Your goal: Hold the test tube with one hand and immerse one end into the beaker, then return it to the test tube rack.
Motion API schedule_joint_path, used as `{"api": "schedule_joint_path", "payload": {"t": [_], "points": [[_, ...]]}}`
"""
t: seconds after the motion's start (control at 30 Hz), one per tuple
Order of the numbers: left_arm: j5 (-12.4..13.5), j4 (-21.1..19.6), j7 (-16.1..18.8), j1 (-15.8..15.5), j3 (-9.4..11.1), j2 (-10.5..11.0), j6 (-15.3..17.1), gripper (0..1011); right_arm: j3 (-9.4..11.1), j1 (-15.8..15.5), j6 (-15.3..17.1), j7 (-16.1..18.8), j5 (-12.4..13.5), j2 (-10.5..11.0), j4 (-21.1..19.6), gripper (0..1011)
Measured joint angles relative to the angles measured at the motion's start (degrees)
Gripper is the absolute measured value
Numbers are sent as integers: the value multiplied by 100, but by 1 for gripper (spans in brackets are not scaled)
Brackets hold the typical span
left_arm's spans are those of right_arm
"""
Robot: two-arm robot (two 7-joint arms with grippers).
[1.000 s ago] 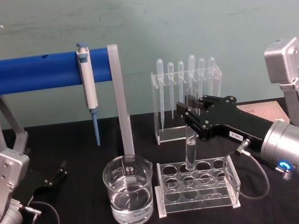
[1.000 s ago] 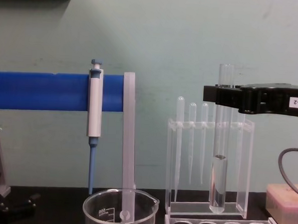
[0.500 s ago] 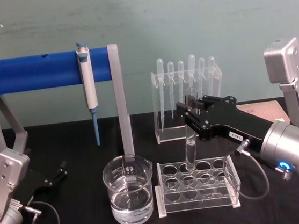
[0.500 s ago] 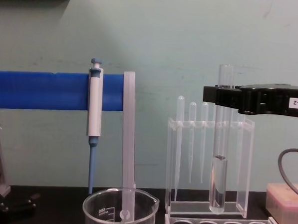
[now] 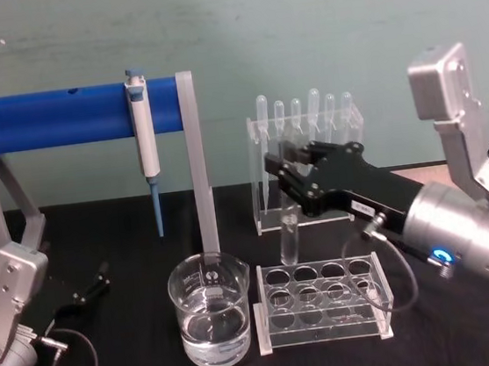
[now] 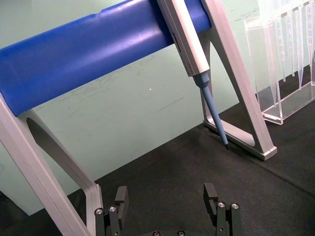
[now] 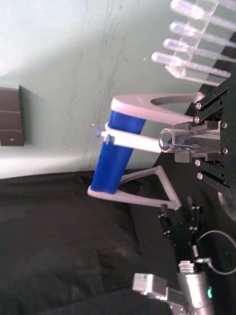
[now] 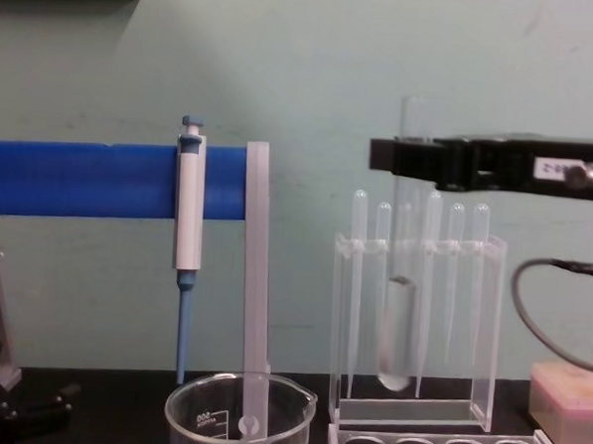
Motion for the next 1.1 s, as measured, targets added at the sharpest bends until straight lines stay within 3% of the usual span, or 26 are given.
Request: {"api": "schedule_joint_path", "payload": {"t": [0.57, 1.1], "points": [[0, 0, 0, 0, 0, 0, 0, 1000, -668, 732, 38, 98, -262, -514, 394, 228], [0, 0, 0, 0, 0, 0, 0, 1000, -968, 819, -199, 182, -513, -841, 844, 228]]}}
